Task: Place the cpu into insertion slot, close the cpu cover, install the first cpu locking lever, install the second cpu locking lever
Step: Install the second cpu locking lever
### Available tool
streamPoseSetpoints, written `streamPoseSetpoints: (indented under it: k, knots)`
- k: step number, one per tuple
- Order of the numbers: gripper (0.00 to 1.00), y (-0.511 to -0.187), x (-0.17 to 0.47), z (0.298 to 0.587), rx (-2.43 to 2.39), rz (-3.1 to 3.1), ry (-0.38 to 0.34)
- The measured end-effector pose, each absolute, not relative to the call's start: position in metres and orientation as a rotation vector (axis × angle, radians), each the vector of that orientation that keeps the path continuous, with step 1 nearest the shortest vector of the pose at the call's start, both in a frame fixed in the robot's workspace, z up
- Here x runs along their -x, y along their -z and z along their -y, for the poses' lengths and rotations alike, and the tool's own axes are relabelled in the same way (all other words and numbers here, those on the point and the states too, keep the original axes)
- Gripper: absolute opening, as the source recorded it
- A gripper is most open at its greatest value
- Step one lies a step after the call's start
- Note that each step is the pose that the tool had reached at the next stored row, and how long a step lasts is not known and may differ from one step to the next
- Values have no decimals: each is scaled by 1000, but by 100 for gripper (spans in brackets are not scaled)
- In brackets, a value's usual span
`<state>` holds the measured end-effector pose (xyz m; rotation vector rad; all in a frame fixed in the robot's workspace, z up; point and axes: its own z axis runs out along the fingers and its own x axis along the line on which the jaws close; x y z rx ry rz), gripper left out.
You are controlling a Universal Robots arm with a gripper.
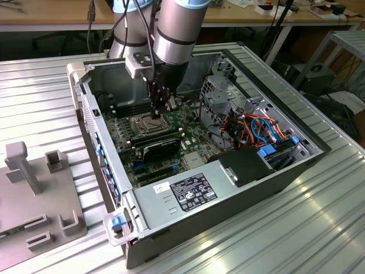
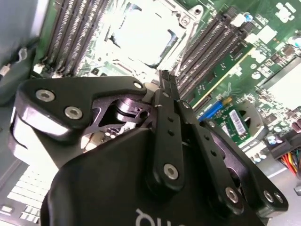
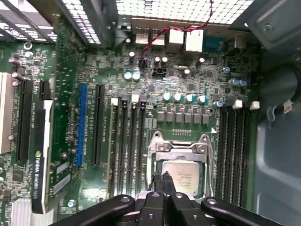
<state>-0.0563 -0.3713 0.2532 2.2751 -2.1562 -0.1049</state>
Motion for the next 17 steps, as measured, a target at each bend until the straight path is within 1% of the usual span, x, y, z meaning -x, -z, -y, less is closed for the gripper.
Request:
streamPoseSetpoints:
  k: [9,17]
  knots:
    - [10,-246,52,383,-2275,2156,105]
    - [10,-240,53,384,-2275,2156,105]
